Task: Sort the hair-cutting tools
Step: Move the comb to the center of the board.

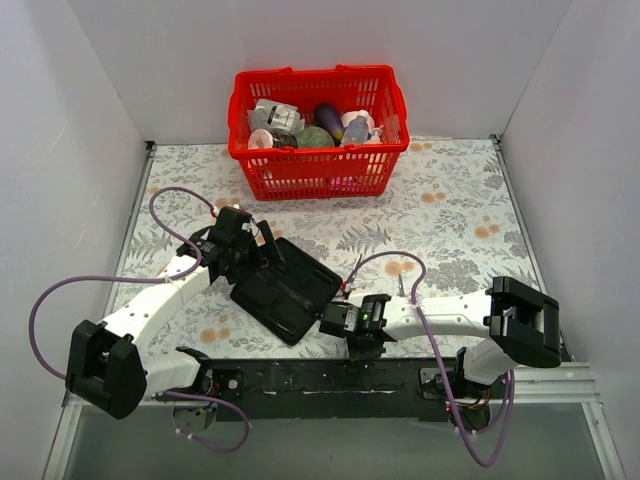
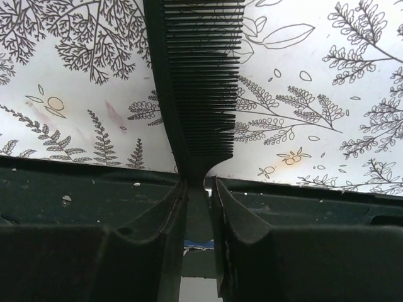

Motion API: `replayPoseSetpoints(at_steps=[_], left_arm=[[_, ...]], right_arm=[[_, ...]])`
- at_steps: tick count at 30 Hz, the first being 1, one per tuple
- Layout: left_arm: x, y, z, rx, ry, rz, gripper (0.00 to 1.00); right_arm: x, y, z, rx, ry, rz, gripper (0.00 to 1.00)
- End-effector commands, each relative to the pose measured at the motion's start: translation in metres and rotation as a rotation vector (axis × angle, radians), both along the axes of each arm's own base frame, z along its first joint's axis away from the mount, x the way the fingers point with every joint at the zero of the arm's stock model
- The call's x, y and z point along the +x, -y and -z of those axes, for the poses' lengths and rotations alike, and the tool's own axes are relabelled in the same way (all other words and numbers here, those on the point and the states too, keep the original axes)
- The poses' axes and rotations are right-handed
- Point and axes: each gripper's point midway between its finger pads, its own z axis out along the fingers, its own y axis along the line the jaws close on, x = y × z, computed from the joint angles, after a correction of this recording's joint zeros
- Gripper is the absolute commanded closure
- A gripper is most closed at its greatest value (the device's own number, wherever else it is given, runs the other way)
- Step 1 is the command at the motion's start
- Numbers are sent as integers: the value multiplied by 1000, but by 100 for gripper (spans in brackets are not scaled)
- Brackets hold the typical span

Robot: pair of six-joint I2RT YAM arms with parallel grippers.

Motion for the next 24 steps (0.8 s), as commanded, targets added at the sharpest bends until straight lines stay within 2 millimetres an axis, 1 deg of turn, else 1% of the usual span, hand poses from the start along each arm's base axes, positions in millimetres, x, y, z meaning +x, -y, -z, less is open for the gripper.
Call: replayPoseSetpoints(at_steps=[1,4,5,8,12,16,20,21,23,24], left_arm=[[-1,-1,-10,-13,32,5,2],[-2,0,-9,-12,30,8,2],[-1,0,-9,-12,28,9,2],[0,0,-8,-9,28,9,2],[1,2,-9,-11,26,13,2],[3,2,-9,-12,26,10,2],[1,2,-6,-10,19,10,2],[2,2,-6,-10,20,10,2],[2,2,-6,-11,18,6,2],[-1,6,-6,-32,6,22,2]], right_arm=[[-12,15,7,-63,-36,51,70],[-15,15,10,-56,-49,56,66],[-15,15,10,-56,-51,62,64],[-18,10,6,-48,-45,50,59],[-22,3,1,-42,-43,29,58],[-24,1,-1,-61,-28,22,58],[-18,-2,-14,-62,23,25,59],[-16,-6,-19,-51,34,22,59],[-15,-7,-21,-47,38,8,59],[-15,-7,-20,-50,39,3,59]])
